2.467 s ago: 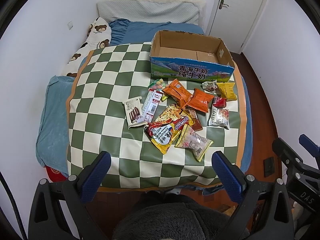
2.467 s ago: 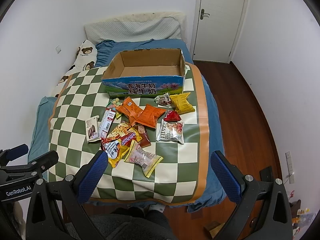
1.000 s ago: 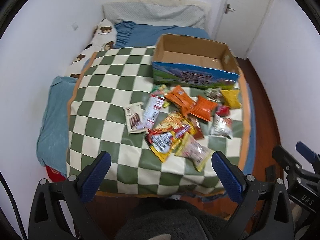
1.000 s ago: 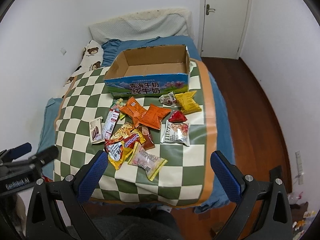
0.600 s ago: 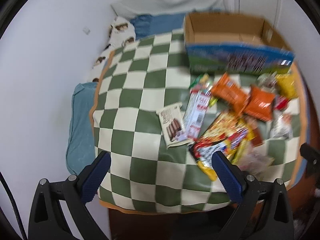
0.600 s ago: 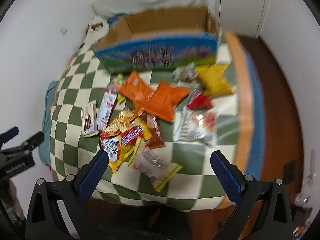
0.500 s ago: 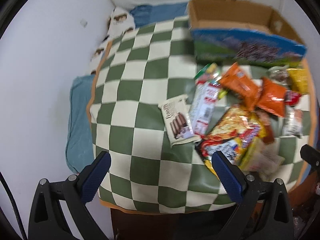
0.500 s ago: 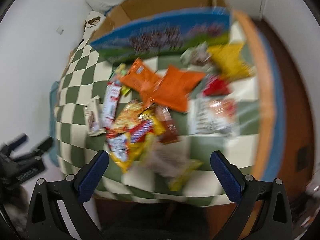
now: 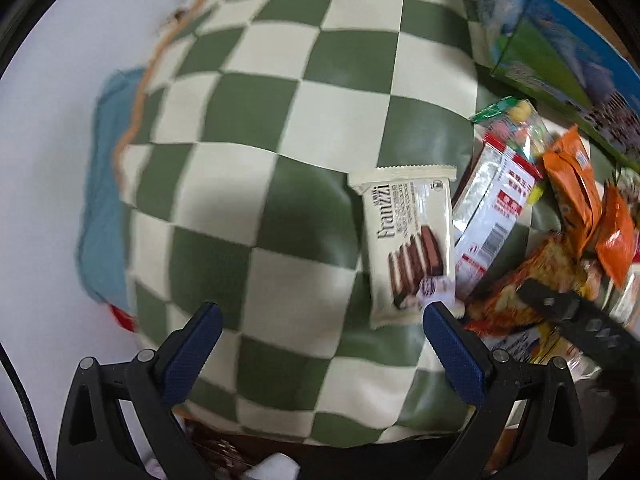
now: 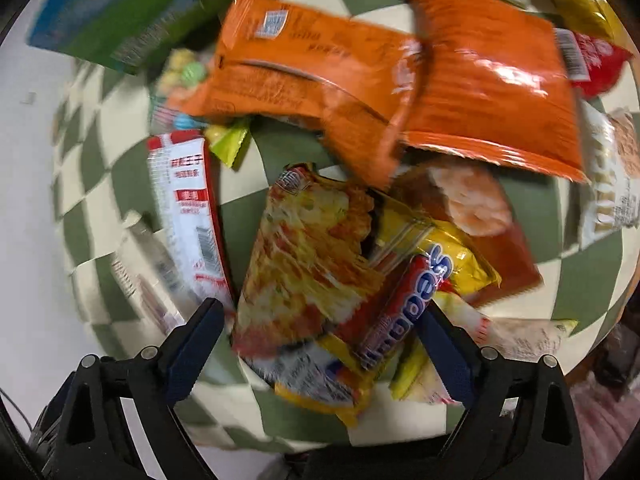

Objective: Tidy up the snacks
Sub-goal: 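Grasp the white Franzzi cookie pack with the left tool while the right tool grasps the Sedaap noodle packet, then carry both packets into the cardboard box and open both tools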

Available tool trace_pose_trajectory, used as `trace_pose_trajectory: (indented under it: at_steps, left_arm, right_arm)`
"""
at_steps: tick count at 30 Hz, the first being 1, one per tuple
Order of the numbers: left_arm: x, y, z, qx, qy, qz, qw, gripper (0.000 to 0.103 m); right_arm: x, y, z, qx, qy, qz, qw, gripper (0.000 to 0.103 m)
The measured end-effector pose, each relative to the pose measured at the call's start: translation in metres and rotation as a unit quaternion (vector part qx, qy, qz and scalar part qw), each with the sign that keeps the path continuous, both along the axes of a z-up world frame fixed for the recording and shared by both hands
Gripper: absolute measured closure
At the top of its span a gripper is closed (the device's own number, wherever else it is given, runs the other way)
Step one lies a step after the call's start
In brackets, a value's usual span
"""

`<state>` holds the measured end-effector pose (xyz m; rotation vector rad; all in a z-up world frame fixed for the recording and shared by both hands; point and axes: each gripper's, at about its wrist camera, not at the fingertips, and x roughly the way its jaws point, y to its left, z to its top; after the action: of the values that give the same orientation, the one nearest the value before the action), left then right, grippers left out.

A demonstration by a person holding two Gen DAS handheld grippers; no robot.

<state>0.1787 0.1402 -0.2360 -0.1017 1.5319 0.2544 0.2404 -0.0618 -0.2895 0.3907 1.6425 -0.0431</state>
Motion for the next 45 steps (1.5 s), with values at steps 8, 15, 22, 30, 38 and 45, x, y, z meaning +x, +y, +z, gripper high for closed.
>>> trace_pose_trajectory:
  at_steps: [8,15,22,30,38,45]
  left_arm:
    - [0.040,-0.001,-0.055,-0.130,0.024,0.036,0.9906,0.000]
    - [0.042,-0.015,-0.061,-0.097,0.019,-0.029,0.9947,0.042]
    - [0.021,0.005,-0.059,-0.062,0.021,-0.032,0.9974,0.039]
    - [-0.006,-0.010,-0.070,-0.037,0.007,-0.038,0.9986,0.044]
    - [-0.027,-0.023,-0.029,-0.037,-0.017,-0.038,0.9985,0.046]
    - [-0.045,-0.043,0.036,-0.046,-0.060,-0.040,0.9963,0.046]
  right_arm:
    - [0.002,0.045,-0.015,-0.063,-0.024,0.096,0.993,0.013]
    - [-0.006,0.090,-0.005,-0.119,-0.057,0.226,0.965,0.014]
    - [-0.013,0.113,-0.002,-0.111,-0.075,0.295,0.946,0.005]
    - [-0.029,0.084,-0.033,-0.052,-0.009,0.166,0.985,0.007]
    - [-0.067,0.083,-0.009,-0.063,-0.061,0.166,0.982,0.013]
    - [-0.109,0.039,0.037,-0.017,-0.110,0.187,0.976,0.013]
